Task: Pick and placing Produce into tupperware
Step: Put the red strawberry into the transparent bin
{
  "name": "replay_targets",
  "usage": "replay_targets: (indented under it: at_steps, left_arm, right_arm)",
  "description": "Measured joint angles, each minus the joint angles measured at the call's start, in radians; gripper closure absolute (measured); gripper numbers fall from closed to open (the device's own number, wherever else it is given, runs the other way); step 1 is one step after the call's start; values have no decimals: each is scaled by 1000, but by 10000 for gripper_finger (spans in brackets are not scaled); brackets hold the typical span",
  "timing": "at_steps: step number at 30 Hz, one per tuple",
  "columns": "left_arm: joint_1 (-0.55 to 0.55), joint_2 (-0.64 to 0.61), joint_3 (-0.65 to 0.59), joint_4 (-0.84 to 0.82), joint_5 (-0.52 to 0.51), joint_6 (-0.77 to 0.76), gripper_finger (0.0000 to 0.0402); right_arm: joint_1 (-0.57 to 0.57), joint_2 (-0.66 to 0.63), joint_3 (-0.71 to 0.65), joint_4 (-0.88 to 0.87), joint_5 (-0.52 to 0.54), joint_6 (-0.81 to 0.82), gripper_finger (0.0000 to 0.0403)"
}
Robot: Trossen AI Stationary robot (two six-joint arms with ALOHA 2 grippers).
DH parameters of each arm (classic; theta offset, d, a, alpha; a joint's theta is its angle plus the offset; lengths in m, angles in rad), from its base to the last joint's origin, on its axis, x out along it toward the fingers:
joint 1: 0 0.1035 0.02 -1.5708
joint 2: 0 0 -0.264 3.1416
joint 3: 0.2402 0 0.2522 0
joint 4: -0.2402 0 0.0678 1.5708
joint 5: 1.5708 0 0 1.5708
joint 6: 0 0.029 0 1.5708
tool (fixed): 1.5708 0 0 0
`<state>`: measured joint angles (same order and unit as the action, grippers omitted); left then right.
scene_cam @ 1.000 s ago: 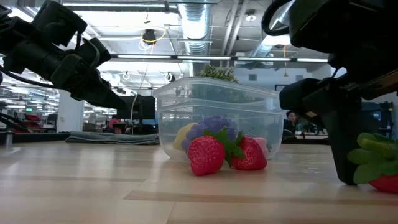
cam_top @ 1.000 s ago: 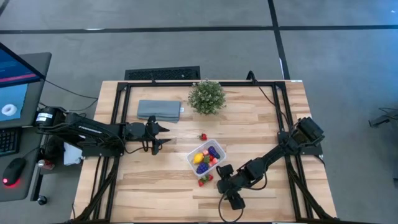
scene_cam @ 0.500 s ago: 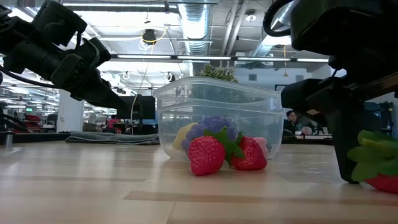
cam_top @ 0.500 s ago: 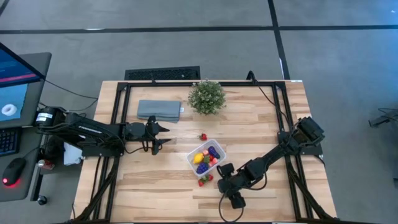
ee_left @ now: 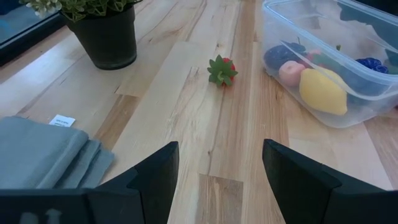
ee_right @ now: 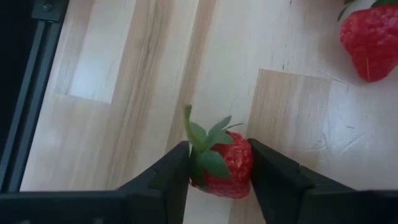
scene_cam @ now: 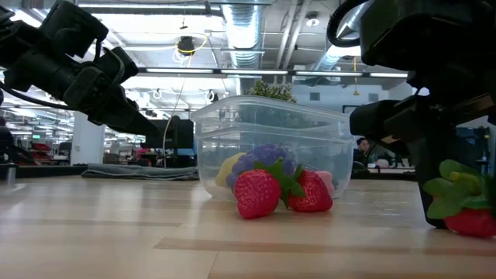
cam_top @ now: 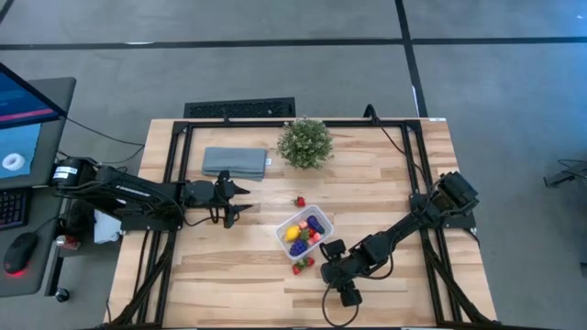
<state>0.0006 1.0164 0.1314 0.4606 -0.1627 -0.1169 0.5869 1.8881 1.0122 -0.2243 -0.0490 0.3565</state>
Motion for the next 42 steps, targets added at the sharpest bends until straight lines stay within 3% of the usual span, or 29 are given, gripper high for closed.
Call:
replay_targets:
  at_steps: [5,15,28,42]
  left_arm:
    - [0,0,0,0,0,0,178]
    - [0,0,0,0,-1,0,178]
    - [0,0,-1,0,-1,-3,178]
    - [0,0,-1,0,-1,-3,178]
  right_arm:
    - [0,0,0,0,-2,0,207]
    - [0,0,-2,0,-2,2,234]
    - [0,1,-2,5,-5,8,188]
    - [0,1,-2,5,-3,10,218]
